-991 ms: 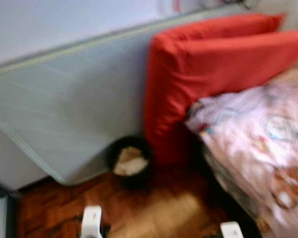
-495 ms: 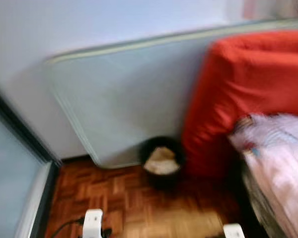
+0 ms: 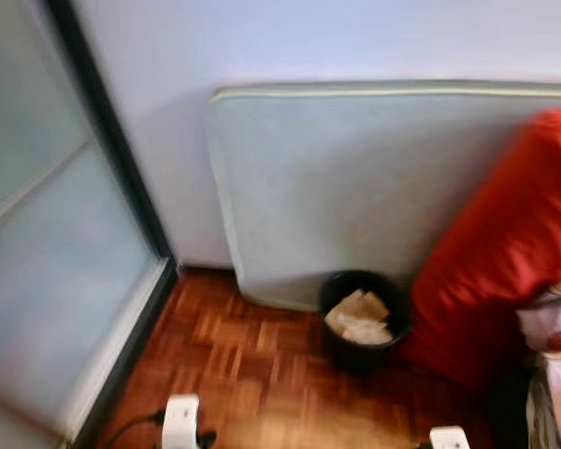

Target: Clean up the room

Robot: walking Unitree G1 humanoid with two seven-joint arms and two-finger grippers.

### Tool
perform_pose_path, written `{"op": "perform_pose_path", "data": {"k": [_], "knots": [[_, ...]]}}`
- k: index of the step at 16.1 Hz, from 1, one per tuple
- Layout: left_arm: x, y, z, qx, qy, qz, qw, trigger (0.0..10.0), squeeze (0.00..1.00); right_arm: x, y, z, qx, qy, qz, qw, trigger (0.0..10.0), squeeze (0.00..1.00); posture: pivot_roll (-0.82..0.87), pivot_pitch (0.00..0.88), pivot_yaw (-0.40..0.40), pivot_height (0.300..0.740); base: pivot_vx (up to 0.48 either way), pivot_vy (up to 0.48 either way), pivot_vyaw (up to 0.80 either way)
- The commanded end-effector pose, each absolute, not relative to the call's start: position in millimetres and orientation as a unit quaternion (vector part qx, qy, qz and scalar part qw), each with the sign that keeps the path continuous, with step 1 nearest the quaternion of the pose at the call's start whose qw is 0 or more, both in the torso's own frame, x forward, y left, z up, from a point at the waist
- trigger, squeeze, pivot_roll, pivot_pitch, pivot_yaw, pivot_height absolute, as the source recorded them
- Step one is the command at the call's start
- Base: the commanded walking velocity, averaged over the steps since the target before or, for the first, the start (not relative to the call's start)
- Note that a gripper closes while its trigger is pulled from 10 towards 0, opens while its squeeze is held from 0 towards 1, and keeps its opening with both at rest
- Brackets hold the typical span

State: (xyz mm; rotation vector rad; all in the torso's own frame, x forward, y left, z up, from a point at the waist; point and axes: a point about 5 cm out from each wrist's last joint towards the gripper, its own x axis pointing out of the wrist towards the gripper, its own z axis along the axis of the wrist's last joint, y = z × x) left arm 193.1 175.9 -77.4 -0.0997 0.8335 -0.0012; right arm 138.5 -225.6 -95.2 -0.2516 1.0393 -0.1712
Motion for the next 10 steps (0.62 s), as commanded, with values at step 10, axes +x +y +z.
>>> {"op": "perform_pose_path", "data": {"k": [10], "knots": [[192.8,175.1,-77.9,-0.052,0.405,0.018,0.913,10.0,0.00,145.4,-231.2,-91.3,-0.093,0.483,-0.088,0.866,10.0,0.00,-0.04,0.011,-0.047,0.740,0.000,0.000,0.00]]}}
